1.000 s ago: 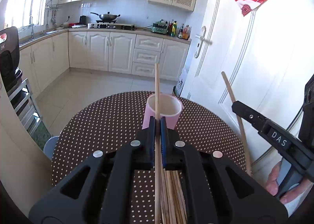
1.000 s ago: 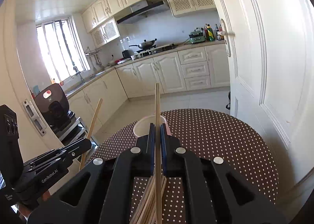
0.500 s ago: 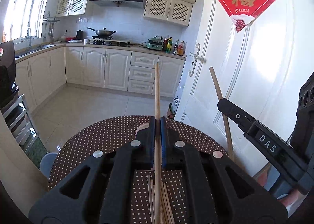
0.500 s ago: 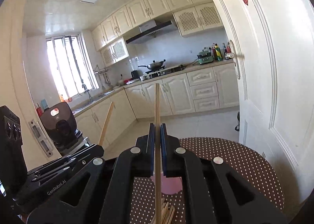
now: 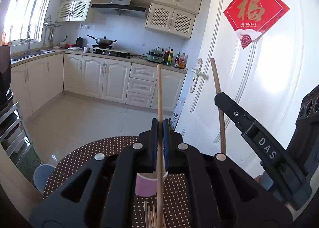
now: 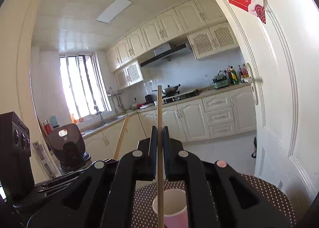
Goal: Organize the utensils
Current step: 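Carry the chopstick with the left gripper up over the pink cup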
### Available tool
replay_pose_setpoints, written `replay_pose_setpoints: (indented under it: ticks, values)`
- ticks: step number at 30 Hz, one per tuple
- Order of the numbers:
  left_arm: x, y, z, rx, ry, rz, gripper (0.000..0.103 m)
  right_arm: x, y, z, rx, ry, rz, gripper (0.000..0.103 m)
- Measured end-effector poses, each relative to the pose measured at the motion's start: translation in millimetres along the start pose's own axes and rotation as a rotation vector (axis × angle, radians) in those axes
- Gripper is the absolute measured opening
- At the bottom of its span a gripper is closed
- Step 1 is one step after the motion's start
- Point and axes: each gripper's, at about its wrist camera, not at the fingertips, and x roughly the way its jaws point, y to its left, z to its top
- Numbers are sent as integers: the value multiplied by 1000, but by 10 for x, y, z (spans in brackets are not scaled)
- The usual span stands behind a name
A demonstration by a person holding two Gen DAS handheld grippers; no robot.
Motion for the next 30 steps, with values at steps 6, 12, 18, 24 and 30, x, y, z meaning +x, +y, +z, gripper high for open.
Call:
replay_pose_setpoints:
  ticks: [6,12,18,24,30]
  values:
    - [175,66,106,-24,-29,-10,5,220,-115,32,13,-49,32,4]
    - [392,121,181,-41,-48,-13,5,449,-261,12,44,-60,59,4]
    - [581,152,210,-58,-73,-32,5,623,-362,3,64,-81,72,4]
    - [730,133,217,-51,-96,-17,5,690,-382,15,68,-126,94,4]
    - [803,199,222,-70,-107,-24,5,795,-379,4,59,-155,117,4]
